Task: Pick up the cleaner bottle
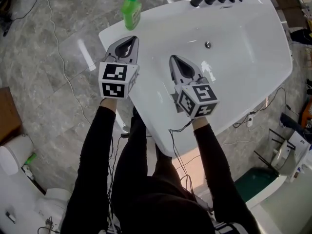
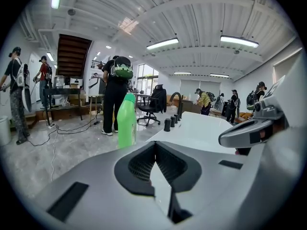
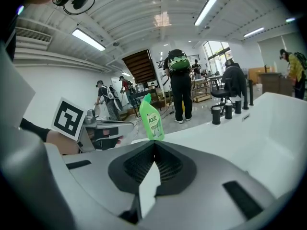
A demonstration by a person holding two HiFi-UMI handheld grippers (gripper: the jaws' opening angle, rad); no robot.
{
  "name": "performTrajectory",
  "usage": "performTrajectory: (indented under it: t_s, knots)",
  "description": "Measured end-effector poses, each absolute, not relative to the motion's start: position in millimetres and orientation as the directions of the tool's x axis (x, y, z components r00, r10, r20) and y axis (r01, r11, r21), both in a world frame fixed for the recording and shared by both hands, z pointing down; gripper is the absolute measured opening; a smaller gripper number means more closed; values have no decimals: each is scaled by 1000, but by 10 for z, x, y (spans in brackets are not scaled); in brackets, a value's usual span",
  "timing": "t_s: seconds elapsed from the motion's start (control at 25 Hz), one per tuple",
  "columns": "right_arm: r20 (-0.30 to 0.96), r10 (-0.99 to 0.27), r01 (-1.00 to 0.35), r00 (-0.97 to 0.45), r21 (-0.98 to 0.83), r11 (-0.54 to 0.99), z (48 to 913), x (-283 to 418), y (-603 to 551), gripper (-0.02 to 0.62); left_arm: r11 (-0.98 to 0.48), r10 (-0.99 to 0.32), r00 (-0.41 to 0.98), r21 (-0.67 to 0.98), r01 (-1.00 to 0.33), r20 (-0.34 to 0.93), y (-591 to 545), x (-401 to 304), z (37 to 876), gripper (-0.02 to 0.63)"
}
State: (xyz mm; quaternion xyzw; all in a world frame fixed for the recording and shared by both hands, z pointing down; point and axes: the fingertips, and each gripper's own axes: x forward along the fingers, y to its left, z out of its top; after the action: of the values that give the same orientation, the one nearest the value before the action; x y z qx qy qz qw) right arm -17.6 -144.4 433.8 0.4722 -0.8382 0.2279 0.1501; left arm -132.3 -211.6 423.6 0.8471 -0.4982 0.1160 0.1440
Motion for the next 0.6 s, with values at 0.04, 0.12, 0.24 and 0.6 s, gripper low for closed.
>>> performTrajectory:
  t_s: [0.04, 0.12, 0.24, 0.6]
  knots:
    - [468, -722, -860, -510, -240, 451, 4360, -198, -1472, 2, -462, -811, 477, 129, -878, 340, -2142, -1337, 4257, 8]
    - [471, -719, -859, -511, -242, 452, 4398, -242, -1529, 2, -460, -810, 475, 130, -878, 344, -2193, -1366, 4296, 8]
    - [473, -715, -856, -515, -246, 454, 4443, -294, -1621, 2, -455, -809, 469, 129, -881, 353, -2280, -1403, 4352, 8]
    - [491, -700, -854, -518, -257, 451, 4639, -420, -1839, 2, -440, -810, 453, 125, -889, 373, -2500, -1549, 4542, 8]
